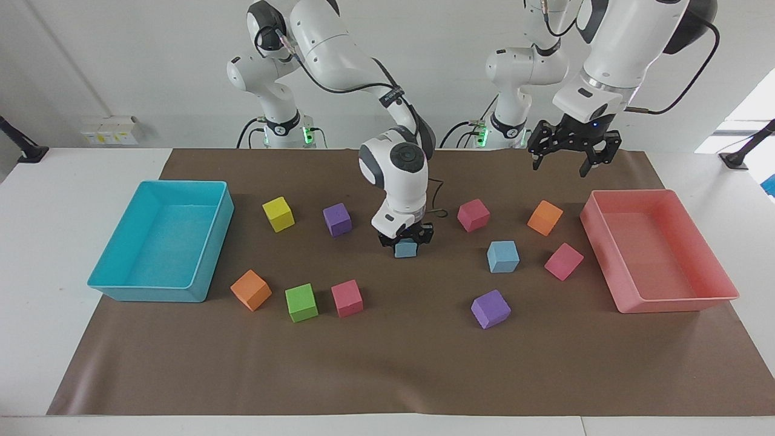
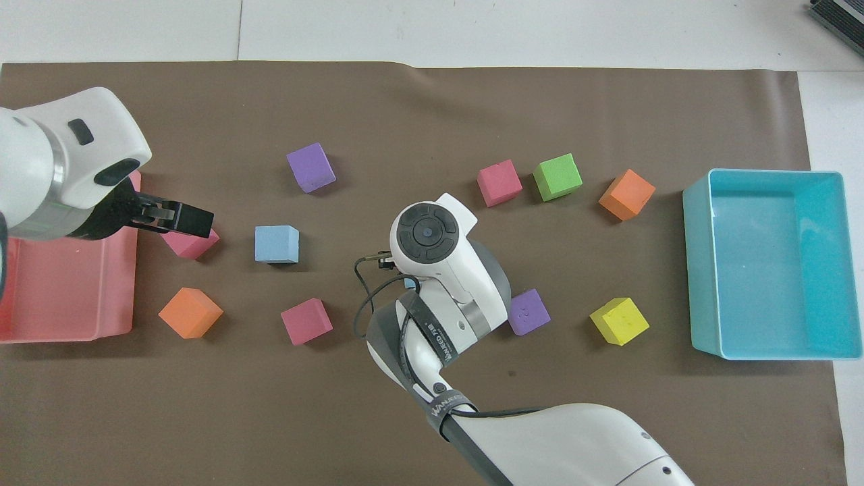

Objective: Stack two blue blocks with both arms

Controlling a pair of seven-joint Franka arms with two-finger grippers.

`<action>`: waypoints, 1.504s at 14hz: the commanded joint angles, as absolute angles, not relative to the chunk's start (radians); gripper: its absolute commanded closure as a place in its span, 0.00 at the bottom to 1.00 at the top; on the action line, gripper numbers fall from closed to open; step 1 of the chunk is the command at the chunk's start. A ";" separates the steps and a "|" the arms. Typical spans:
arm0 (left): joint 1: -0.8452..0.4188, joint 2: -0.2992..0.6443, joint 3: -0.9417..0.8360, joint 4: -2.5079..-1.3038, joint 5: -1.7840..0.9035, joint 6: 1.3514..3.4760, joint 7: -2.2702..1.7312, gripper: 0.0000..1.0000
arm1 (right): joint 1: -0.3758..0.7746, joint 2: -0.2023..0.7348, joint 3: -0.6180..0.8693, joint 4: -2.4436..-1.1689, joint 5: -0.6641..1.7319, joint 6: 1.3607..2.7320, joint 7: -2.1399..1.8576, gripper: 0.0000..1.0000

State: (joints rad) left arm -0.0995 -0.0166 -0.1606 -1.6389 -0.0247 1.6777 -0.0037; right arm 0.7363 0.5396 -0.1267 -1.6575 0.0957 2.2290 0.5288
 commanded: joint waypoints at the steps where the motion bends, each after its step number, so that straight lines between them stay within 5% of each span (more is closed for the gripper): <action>1: -0.129 -0.029 -0.147 -1.747 -0.034 1.791 -0.034 0.00 | 0.733 0.538 -0.124 -1.669 0.110 2.246 0.572 1.00; 8: -0.176 0.064 -0.146 -1.950 -0.034 2.117 -0.093 0.00 | 0.735 0.538 -0.124 -1.681 0.112 2.250 0.586 1.00; 9: -0.176 0.102 -0.146 -1.956 -0.034 2.149 -0.094 0.00 | 0.733 0.538 -0.124 -1.681 0.110 2.253 0.578 0.68; 10: -0.176 0.136 -0.146 -1.963 -0.035 2.192 -0.095 0.00 | 0.733 0.538 -0.124 -1.686 0.109 2.263 0.575 0.01; 21: -0.160 0.225 -0.143 -2.008 -0.034 2.333 -0.179 0.00 | 0.721 0.459 -0.124 -1.687 0.110 2.243 0.578 0.00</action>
